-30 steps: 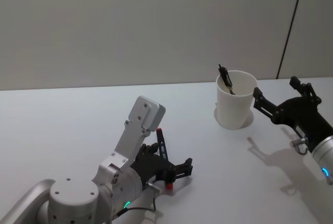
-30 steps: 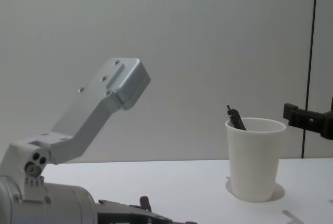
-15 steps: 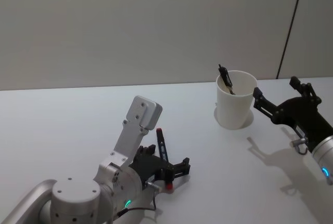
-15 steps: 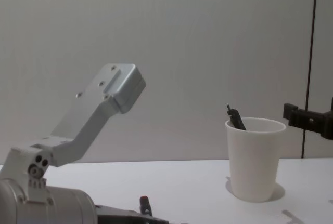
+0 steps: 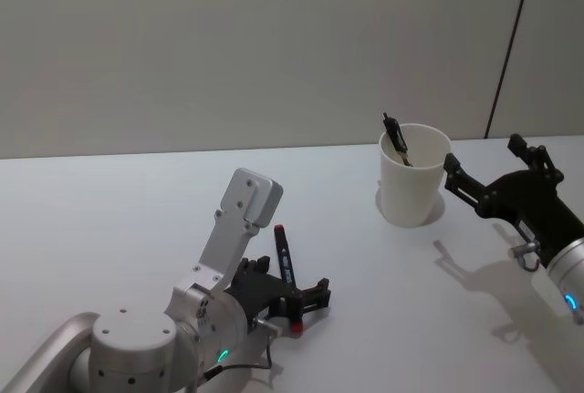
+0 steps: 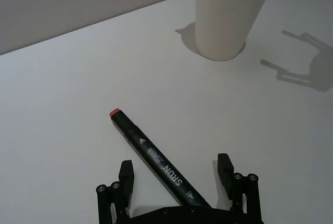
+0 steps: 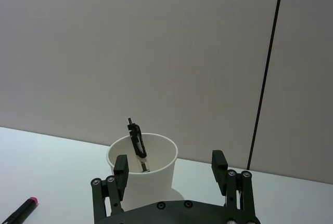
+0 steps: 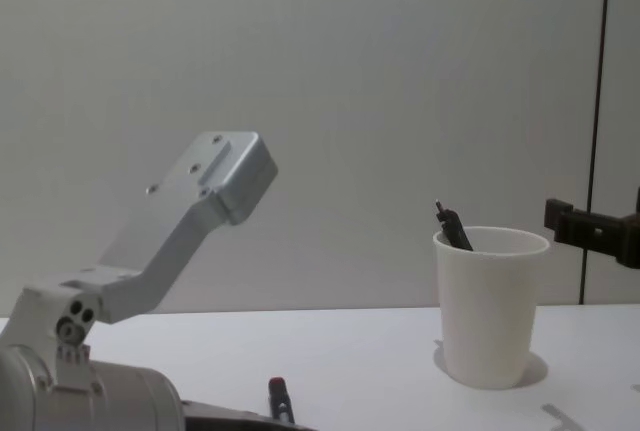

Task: Place the pen into the pen holder.

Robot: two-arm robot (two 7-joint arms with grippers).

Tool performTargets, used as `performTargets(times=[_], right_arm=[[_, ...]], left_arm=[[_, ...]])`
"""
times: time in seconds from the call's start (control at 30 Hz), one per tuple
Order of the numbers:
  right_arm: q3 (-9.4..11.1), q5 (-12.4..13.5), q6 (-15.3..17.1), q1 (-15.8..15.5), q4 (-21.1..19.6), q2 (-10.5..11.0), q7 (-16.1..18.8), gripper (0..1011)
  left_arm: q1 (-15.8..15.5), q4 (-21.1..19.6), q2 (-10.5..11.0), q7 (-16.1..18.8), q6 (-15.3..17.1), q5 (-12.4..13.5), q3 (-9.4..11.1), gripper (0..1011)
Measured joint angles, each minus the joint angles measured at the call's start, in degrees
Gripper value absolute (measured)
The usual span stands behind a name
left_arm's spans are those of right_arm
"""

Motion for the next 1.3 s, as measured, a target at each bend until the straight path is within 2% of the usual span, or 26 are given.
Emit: performTargets(times=[0.17, 0.3, 0.4, 0.73, 0.77, 0.93, 0.97, 1.03, 1.13, 1.3], right_arm=[[0.00, 0.00, 0.00, 0.00, 0.00, 0.00, 0.00, 1001], [0.00, 0.00, 0.00, 0.00, 0.00, 0.00, 0.00, 1001], [0.00, 0.00, 0.00, 0.00, 0.00, 0.00, 0.00, 1001], [0.00, 0.00, 0.00, 0.00, 0.00, 0.00, 0.00, 1002], [0.00, 0.00, 0.00, 0.00, 0.00, 0.00, 0.00, 1002], [0.00, 0.00, 0.00, 0.00, 0.00, 0.00, 0.00, 1001], [0.00, 0.00, 0.00, 0.00, 0.00, 0.00, 0.00, 1001], [0.00, 0.00, 0.00, 0.00, 0.00, 0.00, 0.00, 1001], [0.00, 0.00, 0.00, 0.00, 0.00, 0.00, 0.00, 1001], [0.00, 0.00, 0.00, 0.00, 0.00, 0.00, 0.00, 1001]], left_arm=[[-0.07, 0.10, -0.07, -0.19, 0.24, 0.14, -0.08, 1001], [-0.11, 0.17, -0.09, -0.20, 0.32, 0.24, -0.13, 930], [-0.12, 0.20, -0.11, -0.24, 0.38, 0.30, -0.16, 861], [-0.17, 0.26, -0.16, -0.39, 0.57, 0.40, -0.18, 539], [-0.17, 0.26, -0.16, -0.39, 0.58, 0.40, -0.19, 539], [-0.18, 0.30, -0.19, -0.44, 0.66, 0.38, -0.18, 335], [-0.18, 0.31, -0.18, -0.45, 0.67, 0.38, -0.17, 335], [-0.18, 0.32, -0.19, -0.46, 0.69, 0.37, -0.17, 252], [-0.18, 0.32, -0.19, -0.49, 0.73, 0.36, -0.17, 187], [-0.18, 0.32, -0.18, -0.50, 0.74, 0.35, -0.17, 182]])
